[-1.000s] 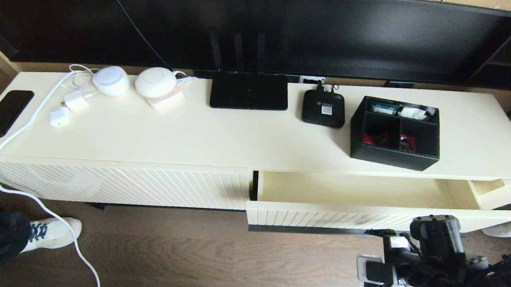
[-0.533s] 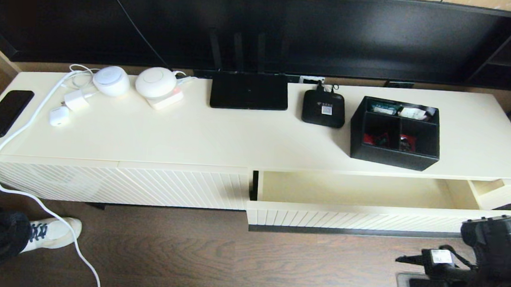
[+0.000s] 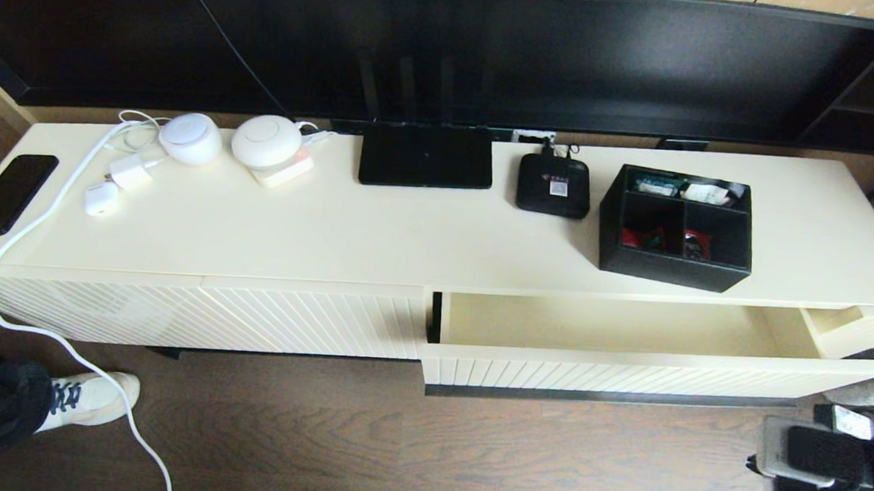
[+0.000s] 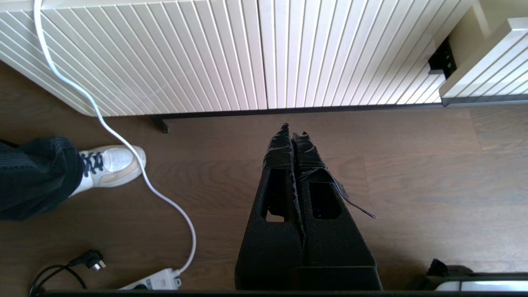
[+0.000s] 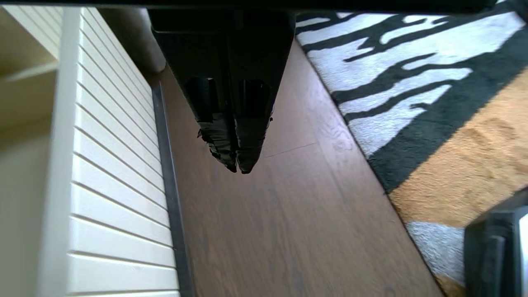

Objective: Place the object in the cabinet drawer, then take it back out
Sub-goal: Open the drawer

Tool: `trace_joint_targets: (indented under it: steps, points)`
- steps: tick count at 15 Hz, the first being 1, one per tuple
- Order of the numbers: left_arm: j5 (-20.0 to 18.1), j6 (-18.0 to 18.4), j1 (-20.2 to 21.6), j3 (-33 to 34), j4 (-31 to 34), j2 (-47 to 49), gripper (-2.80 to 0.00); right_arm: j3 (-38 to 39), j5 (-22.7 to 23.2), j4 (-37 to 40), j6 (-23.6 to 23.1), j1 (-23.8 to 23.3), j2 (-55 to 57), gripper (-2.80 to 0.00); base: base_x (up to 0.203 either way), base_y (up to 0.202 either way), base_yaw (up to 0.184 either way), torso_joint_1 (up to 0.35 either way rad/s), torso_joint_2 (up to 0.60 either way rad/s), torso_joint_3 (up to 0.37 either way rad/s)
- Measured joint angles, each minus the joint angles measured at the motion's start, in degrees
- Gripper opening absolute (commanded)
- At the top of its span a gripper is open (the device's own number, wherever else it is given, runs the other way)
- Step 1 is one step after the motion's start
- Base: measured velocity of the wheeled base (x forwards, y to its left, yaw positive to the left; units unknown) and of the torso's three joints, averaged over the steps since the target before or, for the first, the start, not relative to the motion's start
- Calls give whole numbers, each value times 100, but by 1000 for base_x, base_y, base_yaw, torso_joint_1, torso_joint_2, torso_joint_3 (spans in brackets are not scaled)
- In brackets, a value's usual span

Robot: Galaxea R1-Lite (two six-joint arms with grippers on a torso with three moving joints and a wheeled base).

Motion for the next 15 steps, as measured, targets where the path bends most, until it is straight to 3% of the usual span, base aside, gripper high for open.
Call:
trace_joint_targets:
  steps: [3,7,10,15]
  points:
    - [1,-2,0,0,0,0,-280,-1130,52,1475,738,69,-236,-280,0,0,0,0,0,0]
    - [0,0,0,0,-2,0,-280,-2219,210,2697,3127,566,-170,-280,0,0,0,0,0,0]
    - [0,-2,0,0,0,0,-280,-2512,151,2658,4809,805,279,-280,0,0,0,0,0,0]
    - [1,0,0,0,0,0,-280,-2645,-500,1399,6601,1106,1141,-280,0,0,0,0,0,0]
